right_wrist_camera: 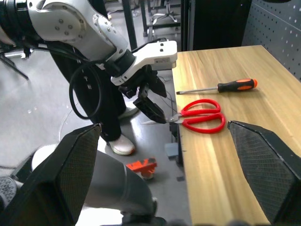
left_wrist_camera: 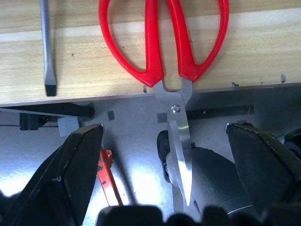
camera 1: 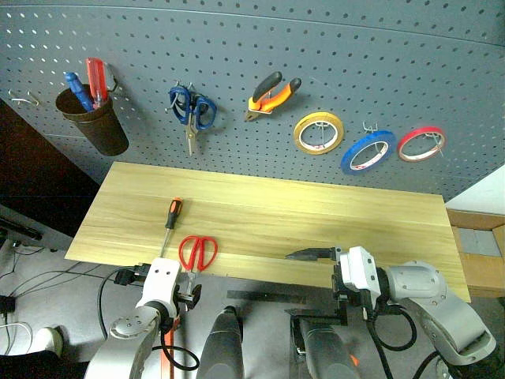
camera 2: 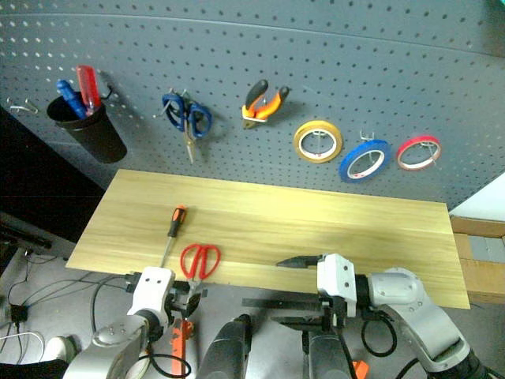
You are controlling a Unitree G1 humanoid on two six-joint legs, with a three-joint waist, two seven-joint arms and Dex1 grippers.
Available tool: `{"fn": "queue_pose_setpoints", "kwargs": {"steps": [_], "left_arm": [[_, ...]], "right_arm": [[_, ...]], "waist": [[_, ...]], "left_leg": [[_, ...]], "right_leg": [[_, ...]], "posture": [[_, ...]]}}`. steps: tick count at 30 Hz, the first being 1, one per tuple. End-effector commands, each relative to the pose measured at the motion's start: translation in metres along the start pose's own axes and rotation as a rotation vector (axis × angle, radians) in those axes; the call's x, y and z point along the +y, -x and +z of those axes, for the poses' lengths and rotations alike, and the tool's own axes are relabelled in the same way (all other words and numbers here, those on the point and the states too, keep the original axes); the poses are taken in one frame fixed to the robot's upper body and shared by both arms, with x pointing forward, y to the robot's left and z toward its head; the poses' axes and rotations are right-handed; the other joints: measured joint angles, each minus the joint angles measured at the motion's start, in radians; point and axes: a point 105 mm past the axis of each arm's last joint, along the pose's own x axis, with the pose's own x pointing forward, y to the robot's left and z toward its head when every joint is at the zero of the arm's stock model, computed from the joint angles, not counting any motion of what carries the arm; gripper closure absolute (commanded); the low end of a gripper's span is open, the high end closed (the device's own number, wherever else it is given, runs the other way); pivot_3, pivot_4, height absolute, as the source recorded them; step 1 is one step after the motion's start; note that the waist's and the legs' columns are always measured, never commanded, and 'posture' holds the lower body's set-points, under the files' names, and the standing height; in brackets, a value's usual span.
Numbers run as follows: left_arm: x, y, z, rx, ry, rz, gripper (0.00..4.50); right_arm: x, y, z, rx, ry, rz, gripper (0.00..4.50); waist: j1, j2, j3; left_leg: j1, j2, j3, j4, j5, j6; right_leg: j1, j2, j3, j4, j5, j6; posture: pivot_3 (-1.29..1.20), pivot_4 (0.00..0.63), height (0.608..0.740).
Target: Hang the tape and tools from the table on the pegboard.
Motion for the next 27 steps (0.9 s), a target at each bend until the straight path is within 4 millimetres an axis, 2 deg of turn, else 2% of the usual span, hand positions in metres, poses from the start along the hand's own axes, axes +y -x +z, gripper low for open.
{"fn": "queue_pose_setpoints", "kwargs": {"steps": [1, 19, 24, 27], "left_arm": [[0.000, -0.002, -0.002, 0.012, -0.021, -0.016, 0.05], [-0.008, -0.030, -0.007, 0.052, -0.092, -0.109, 0.05], [-0.008, -0.031, -0.009, 0.067, -0.098, -0.114, 0.05], [-0.006, -0.031, -0.010, 0.068, -0.093, -0.107, 0.63]], "right_arm": [[0.001, -0.005, 0.003, -0.011, 0.013, 0.015, 0.00], [-0.007, -0.011, 0.004, -0.042, -0.015, -0.014, 0.00], [-0.009, -0.012, 0.006, -0.056, -0.033, -0.042, 0.00], [-0.009, -0.012, 0.007, -0.059, -0.037, -0.050, 0.00]], "waist": [[0.000, 0.000, 0.001], [0.000, 0.002, 0.018], [0.000, 0.002, 0.021], [0.000, 0.002, 0.023]], "left_leg": [[0.000, 0.000, 0.000, 0.000, 0.000, 0.000], [0.000, 0.000, 0.000, -0.001, 0.000, 0.000], [0.000, 0.000, 0.000, -0.001, 0.000, 0.000], [-0.001, 0.000, 0.000, -0.001, 0.000, 0.000]], "right_leg": [[0.000, 0.000, 0.000, 0.000, 0.000, 0.000], [0.000, 0.000, 0.000, 0.000, 0.000, 0.000], [-0.001, 0.000, 0.000, 0.000, 0.000, 0.000], [-0.001, 0.000, 0.000, 0.000, 0.000, 0.000]], "posture": [[0.12, 0.345, 0.740], [0.10, 0.365, 0.740], [0.10, 0.369, 0.740], [0.10, 0.370, 0.740]]}}
